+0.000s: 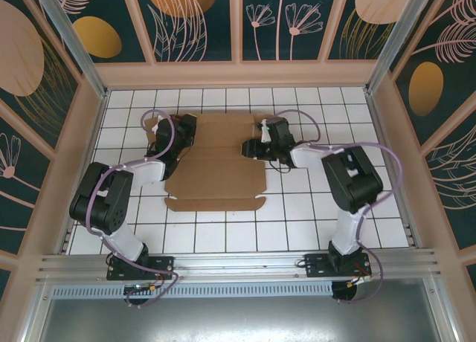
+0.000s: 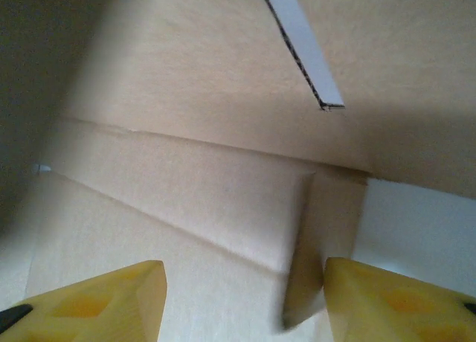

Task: Fold the paper box

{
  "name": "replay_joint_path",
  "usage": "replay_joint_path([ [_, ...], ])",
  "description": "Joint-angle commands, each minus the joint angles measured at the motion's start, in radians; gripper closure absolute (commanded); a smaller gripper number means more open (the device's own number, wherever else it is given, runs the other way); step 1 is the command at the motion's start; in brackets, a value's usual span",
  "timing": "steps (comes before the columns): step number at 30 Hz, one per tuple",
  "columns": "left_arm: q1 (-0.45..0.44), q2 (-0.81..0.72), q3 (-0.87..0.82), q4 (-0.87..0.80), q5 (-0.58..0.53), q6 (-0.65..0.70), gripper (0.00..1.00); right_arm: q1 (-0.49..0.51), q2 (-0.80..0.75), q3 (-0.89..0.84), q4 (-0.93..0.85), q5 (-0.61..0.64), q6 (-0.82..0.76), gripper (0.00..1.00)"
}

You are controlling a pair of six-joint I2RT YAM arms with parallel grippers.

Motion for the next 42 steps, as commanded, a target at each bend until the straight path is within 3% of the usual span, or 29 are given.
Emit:
replay_joint_path([
  [1,-0.001,-0.033,0.004,-0.040,0.014,0.070,1.00,-0.030,-0.246,-0.100,0.031,0.089,-0.115,0.43],
  [6,-0.001,-0.048,0.004,-0.030,0.048,0.123,1.00,-0.179,-0.454,-0.206,0.097,0.244,-0.088,0.49],
  [9,-0.002,-0.054,0.004,-0.024,0.071,0.137,1.00,-0.286,-0.419,-0.159,0.058,0.287,-0.052,0.50],
  [12,-0.001,-0.060,0.005,-0.030,0.082,0.138,1.00,-0.313,-0.324,-0.108,0.062,0.308,-0.128,0.50],
  [17,-0.001,-0.063,0.033,-0.077,0.088,0.137,1.00,-0.314,-0.150,-0.033,0.102,0.141,-0.370,0.50],
  [20,-0.002,-0.051,0.058,-0.110,0.106,0.128,1.00,-0.323,-0.092,-0.027,0.136,0.105,-0.515,0.51],
  [26,0.002,-0.012,0.089,-0.124,0.159,0.116,1.00,-0.292,-0.090,-0.058,0.231,-0.197,-0.661,0.52],
  [34,0.019,0.025,0.124,-0.103,0.221,0.074,1.00,-0.209,-0.114,-0.093,0.220,-0.390,-0.672,0.50],
  [42,0.049,0.027,0.121,-0.080,0.247,0.046,1.00,-0.168,-0.196,-0.197,0.307,-0.343,-0.558,0.49],
])
